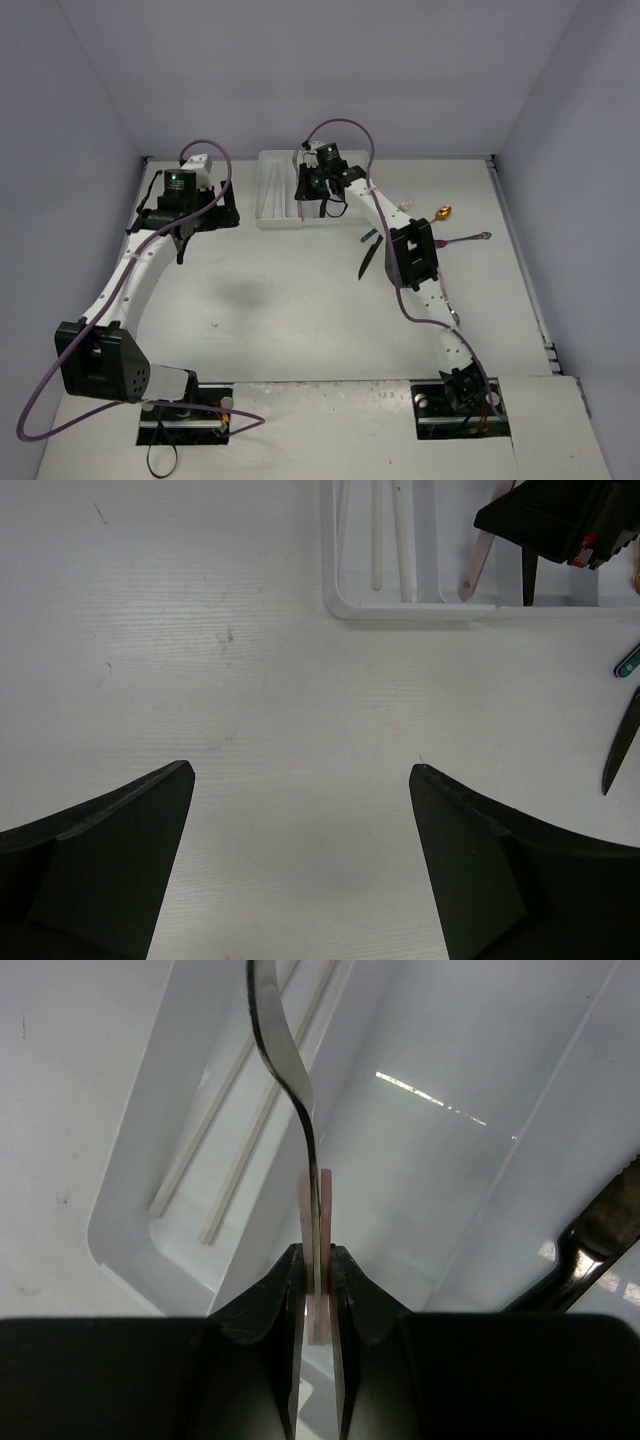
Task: Sort the eating utensils into containers
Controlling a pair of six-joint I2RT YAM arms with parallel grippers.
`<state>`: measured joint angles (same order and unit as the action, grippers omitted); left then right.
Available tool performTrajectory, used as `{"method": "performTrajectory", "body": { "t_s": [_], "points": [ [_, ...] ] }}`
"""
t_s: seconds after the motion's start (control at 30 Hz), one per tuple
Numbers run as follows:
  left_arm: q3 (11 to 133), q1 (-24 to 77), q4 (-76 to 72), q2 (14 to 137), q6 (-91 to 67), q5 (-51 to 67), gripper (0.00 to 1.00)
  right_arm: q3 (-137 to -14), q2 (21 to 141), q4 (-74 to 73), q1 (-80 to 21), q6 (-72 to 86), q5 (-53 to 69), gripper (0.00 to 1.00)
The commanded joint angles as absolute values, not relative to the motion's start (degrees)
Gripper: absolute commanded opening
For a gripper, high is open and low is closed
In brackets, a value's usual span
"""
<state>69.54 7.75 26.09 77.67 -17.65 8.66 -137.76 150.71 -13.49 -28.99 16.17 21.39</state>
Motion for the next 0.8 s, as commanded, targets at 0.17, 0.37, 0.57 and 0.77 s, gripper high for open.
{"method": "performTrajectory", "body": {
  "t_s": [0.17, 0.37, 0.57, 0.77],
  "points": [
    [71.0, 7.0, 23.4, 75.8, -17.7, 9.0, 0.88, -140.8, 148.0, -10.4, -29.4, 16.1, 21.8, 0.54],
    [70.8, 6.9, 23.5, 74.9, -17.8, 9.1, 0.88, -139.9, 141.3, -10.5, -28.8, 16.4, 22.7, 0.56],
    [71.4, 6.9, 23.8, 73.9, -17.6, 8.7, 0.88, -132.0, 124.9, -11.0, -25.7, 11.0, 21.2, 0.48],
    [70.8, 6.9, 23.2, 72.7, -17.1, 7.9, 0.88, -109.1, 107.4, -17.2, -20.2, 0.6, 12.2, 0.40]
  ]
}}
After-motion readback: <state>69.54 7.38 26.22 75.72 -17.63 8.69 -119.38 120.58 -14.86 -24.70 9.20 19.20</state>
